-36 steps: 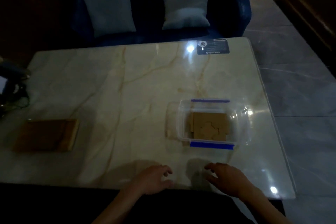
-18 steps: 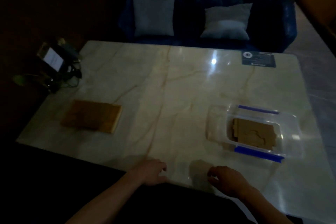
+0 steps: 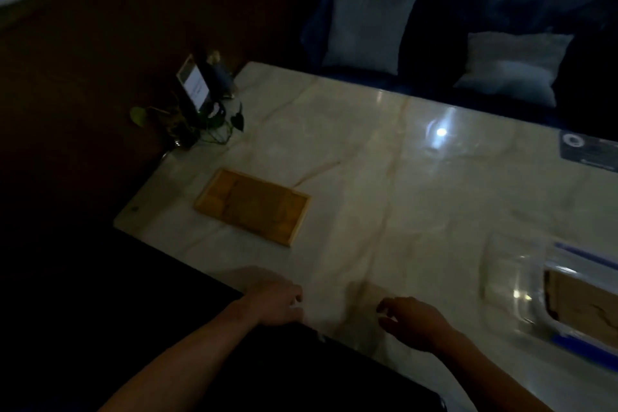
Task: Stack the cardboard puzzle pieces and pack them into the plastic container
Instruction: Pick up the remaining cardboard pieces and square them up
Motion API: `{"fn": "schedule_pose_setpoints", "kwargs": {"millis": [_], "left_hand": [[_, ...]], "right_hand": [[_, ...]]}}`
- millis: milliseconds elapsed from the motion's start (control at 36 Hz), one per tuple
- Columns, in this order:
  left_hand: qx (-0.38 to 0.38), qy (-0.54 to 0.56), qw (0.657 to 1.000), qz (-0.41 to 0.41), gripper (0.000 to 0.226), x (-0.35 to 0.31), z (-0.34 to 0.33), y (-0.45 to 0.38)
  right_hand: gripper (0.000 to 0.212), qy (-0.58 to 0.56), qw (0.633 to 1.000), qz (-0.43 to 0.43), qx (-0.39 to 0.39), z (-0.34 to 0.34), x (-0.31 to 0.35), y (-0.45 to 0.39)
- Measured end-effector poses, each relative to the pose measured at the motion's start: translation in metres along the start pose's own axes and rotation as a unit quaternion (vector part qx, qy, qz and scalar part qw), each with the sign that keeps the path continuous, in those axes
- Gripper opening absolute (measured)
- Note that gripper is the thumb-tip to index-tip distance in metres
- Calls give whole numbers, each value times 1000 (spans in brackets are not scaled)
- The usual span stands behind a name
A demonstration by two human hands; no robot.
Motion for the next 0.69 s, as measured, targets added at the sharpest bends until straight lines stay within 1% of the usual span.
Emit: {"fn": "schedule_pose_setpoints", "kwargs": {"millis": [167, 278, 417, 528, 583, 694], "left_hand": [[-18, 18, 999, 36, 41, 53, 26, 3], [-48, 28, 996, 76, 43, 88, 50, -2], [-106, 31, 991, 81, 39, 122, 89, -17], [-171, 104, 972, 122, 36, 151, 121, -26], [-202, 130, 960, 143, 36, 164, 135, -32], [-221, 180, 939, 190, 50, 187, 153, -48]], "right_hand": [[38, 0, 1000, 1, -29, 18, 55, -43], [37, -1, 999, 12, -46, 36, 90, -70], [36, -43, 995, 12, -90, 66, 131, -101], [40, -85, 989, 1, -117, 87, 154, -124], [41, -110, 986, -18, -127, 96, 162, -135], [43, -159, 979, -60, -116, 103, 172, -159]]}}
Point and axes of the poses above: each hand's wrist, its own y-axis away from the middle knuckle, its own z-axis out of the back of the hand, x = y × z, the point moved 6 cm from there along -y, towards the middle knuckle, and after that the axes turned 6 degrees about -x, right-handed, at the moved point
